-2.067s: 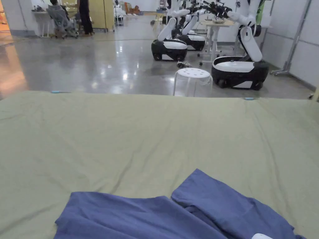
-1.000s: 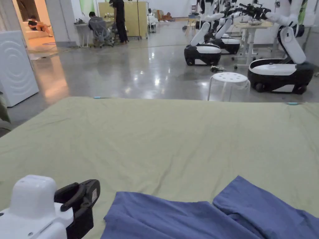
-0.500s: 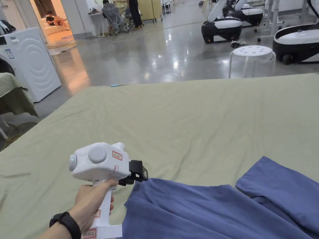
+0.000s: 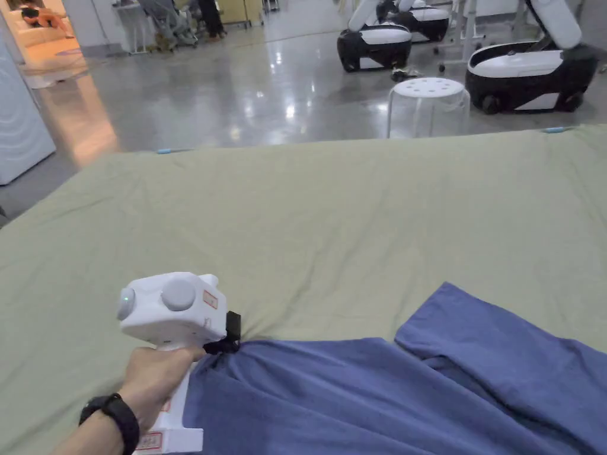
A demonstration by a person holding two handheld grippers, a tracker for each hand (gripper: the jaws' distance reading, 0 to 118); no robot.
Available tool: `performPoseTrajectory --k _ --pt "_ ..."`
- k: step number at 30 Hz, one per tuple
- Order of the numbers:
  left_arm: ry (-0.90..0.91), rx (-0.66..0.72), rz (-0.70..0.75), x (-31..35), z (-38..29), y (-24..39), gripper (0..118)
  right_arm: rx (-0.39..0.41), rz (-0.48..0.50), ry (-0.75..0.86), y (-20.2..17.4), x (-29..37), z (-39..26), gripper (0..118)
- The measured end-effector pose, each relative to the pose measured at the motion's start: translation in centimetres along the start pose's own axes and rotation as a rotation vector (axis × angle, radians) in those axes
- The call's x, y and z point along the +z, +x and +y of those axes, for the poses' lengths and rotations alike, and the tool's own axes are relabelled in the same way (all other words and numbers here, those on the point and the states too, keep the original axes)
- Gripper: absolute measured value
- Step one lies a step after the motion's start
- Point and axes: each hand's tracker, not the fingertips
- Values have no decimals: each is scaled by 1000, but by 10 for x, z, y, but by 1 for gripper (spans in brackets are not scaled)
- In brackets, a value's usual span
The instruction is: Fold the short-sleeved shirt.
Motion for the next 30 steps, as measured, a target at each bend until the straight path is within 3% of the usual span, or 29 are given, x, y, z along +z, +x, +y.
performPoseTrajectory --k 3,4,6,7,12,14,15,17,20,22,23,26,30 --pt "-3 -17 12 1 1 0 9 -36 -30 -24 5 3 2 0" --pt "-4 -21 13 1 0 -2 9 -71 -32 -62 8 2 3 7" --pt "-6 -65 31 4 -5 9 9 -141 -36 -125 13 -4 3 50" --pt "-4 -74 40 4 -7 11 9 -186 -33 -159 14 -9 2 63" --pt "5 -127 63 3 -3 15 9 -384 -7 -274 22 -41 -17 72" --pt "3 -114 48 2 -2 12 9 -447 -10 -320 23 -60 -23 70" --pt "4 -101 39 3 -3 11 9 -455 2 -346 23 -74 -28 59" --pt "11 -92 29 2 -2 8 9 -466 48 -403 20 -91 -32 5" --pt "35 -86 8 6 -6 5 8 -431 32 -408 11 -97 -38 5" --pt "167 -144 -55 24 -16 5 6 -363 9 -332 8 -81 -29 5" --pt "204 -157 -35 36 -20 5 6 -354 25 -318 9 -76 -24 5" --pt "339 -72 -175 93 -28 -4 5 -327 109 -224 10 -62 6 5" --pt "501 -88 -198 169 -25 -9 5 -215 132 -135 -4 -62 50 5"
